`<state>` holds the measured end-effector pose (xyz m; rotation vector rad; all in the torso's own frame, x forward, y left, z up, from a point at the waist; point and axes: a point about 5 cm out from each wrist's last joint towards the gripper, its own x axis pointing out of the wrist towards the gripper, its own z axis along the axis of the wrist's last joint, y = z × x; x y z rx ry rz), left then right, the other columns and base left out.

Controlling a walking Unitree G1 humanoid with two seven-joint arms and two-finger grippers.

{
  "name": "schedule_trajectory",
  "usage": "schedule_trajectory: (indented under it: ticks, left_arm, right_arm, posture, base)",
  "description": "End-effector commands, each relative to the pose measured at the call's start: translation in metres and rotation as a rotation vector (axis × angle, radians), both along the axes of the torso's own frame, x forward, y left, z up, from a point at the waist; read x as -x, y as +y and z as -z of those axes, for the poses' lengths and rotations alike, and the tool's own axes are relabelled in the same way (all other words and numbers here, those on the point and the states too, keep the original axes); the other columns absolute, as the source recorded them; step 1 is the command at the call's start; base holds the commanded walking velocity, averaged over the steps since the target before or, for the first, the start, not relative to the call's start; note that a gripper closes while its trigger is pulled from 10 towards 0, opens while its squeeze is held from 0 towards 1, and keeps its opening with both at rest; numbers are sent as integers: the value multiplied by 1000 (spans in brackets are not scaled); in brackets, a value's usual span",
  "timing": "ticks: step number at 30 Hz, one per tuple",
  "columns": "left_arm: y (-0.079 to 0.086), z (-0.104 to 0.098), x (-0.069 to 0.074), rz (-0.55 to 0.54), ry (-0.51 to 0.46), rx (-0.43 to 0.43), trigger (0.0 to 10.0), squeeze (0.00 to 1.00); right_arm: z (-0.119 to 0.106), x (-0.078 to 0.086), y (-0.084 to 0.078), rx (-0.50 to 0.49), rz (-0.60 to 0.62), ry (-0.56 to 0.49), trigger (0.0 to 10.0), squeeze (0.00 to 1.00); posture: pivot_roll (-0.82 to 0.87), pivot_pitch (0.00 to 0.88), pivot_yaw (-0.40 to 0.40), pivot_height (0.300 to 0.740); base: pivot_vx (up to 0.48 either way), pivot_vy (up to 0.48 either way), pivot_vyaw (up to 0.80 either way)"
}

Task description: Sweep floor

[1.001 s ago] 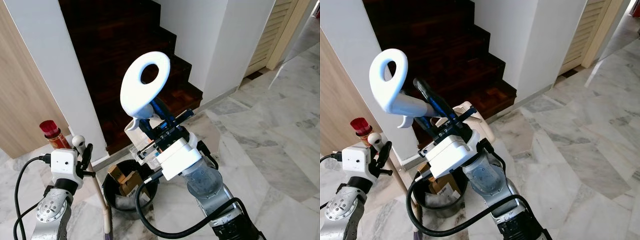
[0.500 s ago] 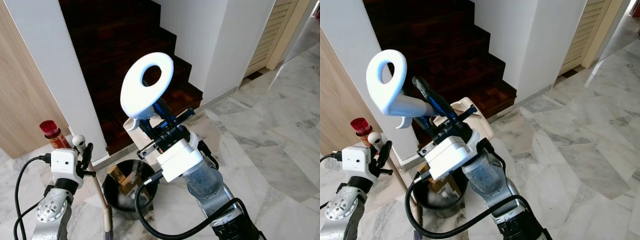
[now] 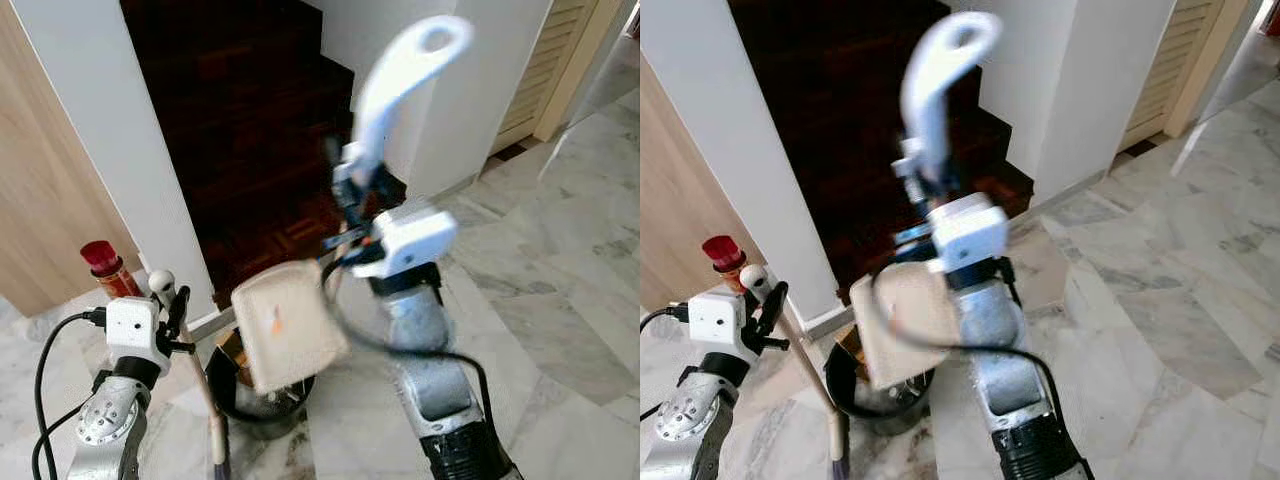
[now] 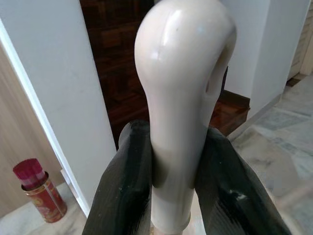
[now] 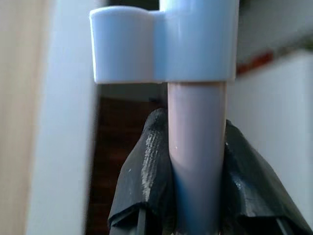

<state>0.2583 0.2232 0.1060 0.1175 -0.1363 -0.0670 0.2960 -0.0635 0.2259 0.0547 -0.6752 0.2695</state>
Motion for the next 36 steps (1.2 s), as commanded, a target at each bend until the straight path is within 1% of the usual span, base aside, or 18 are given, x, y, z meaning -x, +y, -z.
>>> schedule_trajectory:
  ticks: [1, 2, 5, 10, 12, 17, 25, 27, 36]
  left_arm:
    - [-1, -6, -3, 4, -33, -19, 10000, 0]
    - [-1, -6, -3, 5, -33, -19, 10000, 0]
    - [-2, -7, -4, 7, -34, -17, 10000, 0]
    - [-8, -5, -6, 14, -35, -5, 10000, 0]
    - [-15, -5, -8, 30, -39, 8, 10000, 0]
    - [-19, -6, -9, 42, -45, 18, 10000, 0]
    - [-17, -7, -9, 27, -51, 24, 10000, 0]
    - [-16, -7, -9, 27, -51, 25, 10000, 0]
    - [-17, -7, -10, 31, -50, 31, 10000, 0]
  right_arm:
    - [-11, -6, -11, -133, 36, 18, 10000, 0]
    - [-10, -9, -14, -160, 46, 44, 10000, 0]
    - [-8, -13, -19, -194, 54, 82, 10000, 0]
    - [-3, -18, -25, -195, 68, 122, 10000, 0]
    - [0, -20, -28, -190, 70, 137, 10000, 0]
    - [1, -22, -27, -159, 53, 141, 10000, 0]
    - [0, -23, -27, -159, 37, 139, 10000, 0]
    - [0, -24, -28, -158, 40, 138, 10000, 0]
    - [-2, -28, -36, -150, 64, 132, 10000, 0]
  posture:
    - [88, 60, -5, 740]
    - [88, 60, -5, 740]
    - [89, 58, -4, 740]
    - [89, 57, -3, 740]
    - [87, 58, -3, 740]
    - [85, 57, -4, 740]
    - [89, 56, -6, 740]
    - [89, 56, -6, 740]
    - [86, 48, -4, 740]
  base:
    - [0, 0, 0]
    - [0, 0, 0]
    - [0, 0, 0]
    - [0, 0, 0]
    - [0, 0, 0]
    - [0, 0, 0]
    - [0, 0, 0]
    - [0, 240, 0]
    - [0, 133, 0]
